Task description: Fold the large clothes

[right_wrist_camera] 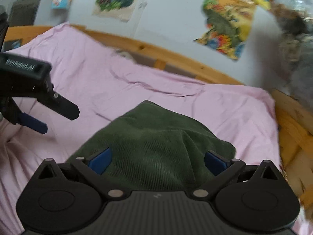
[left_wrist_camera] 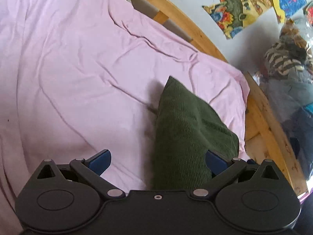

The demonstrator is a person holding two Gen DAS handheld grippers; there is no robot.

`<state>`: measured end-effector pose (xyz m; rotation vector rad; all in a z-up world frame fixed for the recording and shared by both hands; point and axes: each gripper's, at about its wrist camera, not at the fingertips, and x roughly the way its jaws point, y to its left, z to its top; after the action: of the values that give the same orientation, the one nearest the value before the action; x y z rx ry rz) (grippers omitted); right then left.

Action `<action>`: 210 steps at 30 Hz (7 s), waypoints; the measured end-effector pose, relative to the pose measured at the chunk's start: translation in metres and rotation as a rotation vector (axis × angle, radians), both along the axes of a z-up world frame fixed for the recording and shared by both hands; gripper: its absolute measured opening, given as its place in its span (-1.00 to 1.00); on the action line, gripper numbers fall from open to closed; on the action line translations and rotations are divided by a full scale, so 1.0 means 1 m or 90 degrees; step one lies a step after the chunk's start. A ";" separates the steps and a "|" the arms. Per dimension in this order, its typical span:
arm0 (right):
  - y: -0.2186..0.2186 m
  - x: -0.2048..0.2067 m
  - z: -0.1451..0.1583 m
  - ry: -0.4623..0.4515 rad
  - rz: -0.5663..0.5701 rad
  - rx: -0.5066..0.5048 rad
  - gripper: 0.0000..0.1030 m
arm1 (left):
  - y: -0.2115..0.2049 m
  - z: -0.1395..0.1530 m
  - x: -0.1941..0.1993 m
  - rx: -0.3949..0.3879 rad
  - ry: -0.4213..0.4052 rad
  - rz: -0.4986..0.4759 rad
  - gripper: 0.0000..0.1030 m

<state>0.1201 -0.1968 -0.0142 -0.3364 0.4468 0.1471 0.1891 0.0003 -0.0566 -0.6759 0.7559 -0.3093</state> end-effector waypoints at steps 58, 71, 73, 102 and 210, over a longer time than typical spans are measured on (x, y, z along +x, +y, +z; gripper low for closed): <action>-0.178 0.074 -0.050 0.218 -0.294 0.674 0.99 | -0.042 -0.054 0.050 -0.164 0.027 -0.190 0.99; -0.178 0.077 -0.051 0.216 -0.294 0.673 1.00 | -0.042 -0.056 0.052 -0.178 0.035 -0.194 0.99; -0.178 0.077 -0.051 0.217 -0.294 0.673 1.00 | -0.042 -0.057 0.053 -0.179 0.036 -0.195 0.99; -0.179 0.079 -0.052 0.216 -0.293 0.672 1.00 | -0.043 -0.059 0.053 -0.198 0.045 -0.188 0.99; -0.075 -0.122 0.071 -0.169 -0.042 0.296 0.99 | 0.008 0.091 -0.160 0.364 -0.235 0.111 0.99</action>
<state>-0.0016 -0.2714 0.0565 0.1168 0.1517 0.1354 0.0296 0.0081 0.0341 -0.1308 0.3959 -0.0446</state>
